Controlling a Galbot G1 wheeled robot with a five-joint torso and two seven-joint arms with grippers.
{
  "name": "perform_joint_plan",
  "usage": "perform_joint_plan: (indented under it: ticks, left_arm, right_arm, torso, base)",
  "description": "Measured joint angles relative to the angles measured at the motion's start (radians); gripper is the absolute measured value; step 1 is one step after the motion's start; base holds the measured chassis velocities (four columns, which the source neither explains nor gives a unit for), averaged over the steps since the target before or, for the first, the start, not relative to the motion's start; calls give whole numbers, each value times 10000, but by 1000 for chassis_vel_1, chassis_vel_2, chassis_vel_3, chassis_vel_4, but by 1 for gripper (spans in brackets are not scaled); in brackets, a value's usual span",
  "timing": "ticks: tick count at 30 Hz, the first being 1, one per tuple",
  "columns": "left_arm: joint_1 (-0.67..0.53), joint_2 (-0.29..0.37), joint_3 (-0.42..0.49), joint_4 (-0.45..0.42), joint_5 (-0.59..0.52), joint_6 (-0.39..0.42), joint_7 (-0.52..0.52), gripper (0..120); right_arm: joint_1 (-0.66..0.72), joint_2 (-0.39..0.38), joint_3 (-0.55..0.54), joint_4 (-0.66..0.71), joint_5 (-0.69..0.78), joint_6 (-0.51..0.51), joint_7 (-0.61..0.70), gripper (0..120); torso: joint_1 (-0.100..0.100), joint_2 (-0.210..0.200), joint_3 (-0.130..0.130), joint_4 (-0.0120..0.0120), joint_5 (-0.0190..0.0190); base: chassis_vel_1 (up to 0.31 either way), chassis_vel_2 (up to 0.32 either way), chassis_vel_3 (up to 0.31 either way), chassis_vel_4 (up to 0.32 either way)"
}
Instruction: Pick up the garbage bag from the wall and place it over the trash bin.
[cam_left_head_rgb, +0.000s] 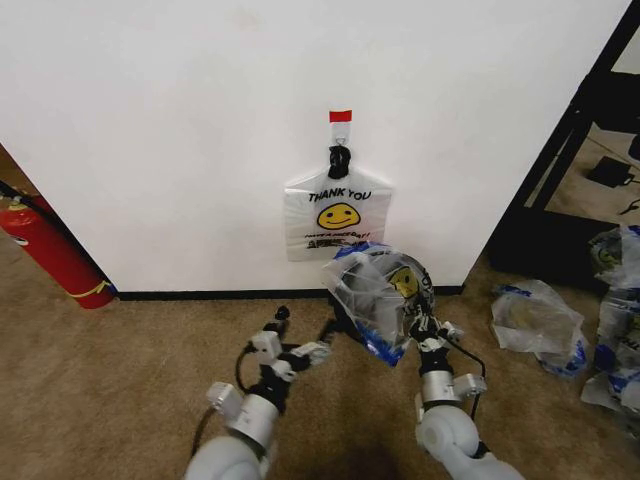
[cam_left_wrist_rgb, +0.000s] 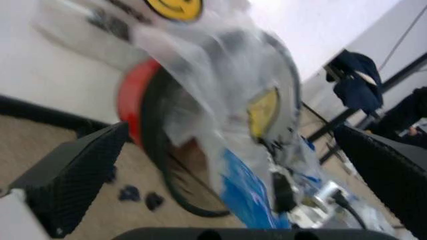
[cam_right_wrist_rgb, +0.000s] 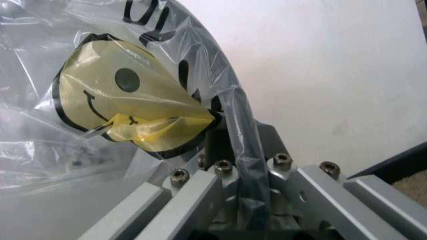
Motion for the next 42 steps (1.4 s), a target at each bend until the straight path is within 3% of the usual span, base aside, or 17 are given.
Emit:
perform_joint_plan:
  ticks: [9, 19, 39, 42]
  left_arm:
    - [-167, -305, 204, 894, 1365, 656, -600, 93]
    - [-221, -389, 278, 735, 1184, 1144, -826, 80]
    - [-222, -411, 380, 441, 888, 1451, -705, 4]
    - [-217, -412, 379, 441, 870, 1452, -667, 0]
  right_arm:
    - [-180, 251, -325, 445, -612, 255, 67, 0]
    - [-279, 288, -361, 490, -878, 274, 15, 0]
    - [-39, 298, -337, 416, -887, 255, 123, 0]
    - [-16, 310, -337, 396, -886, 254, 124, 0]
  torso:
    - [0, 0, 1, 2, -2]
    - [1, 0, 1, 2, 0]
    - [2, 0, 1, 2, 0]
    - [2, 0, 1, 2, 0]
  base:
    - [0, 0, 0, 0]
    - [0, 0, 0, 0]
    - [0, 0, 0, 0]
    - [0, 0, 0, 0]
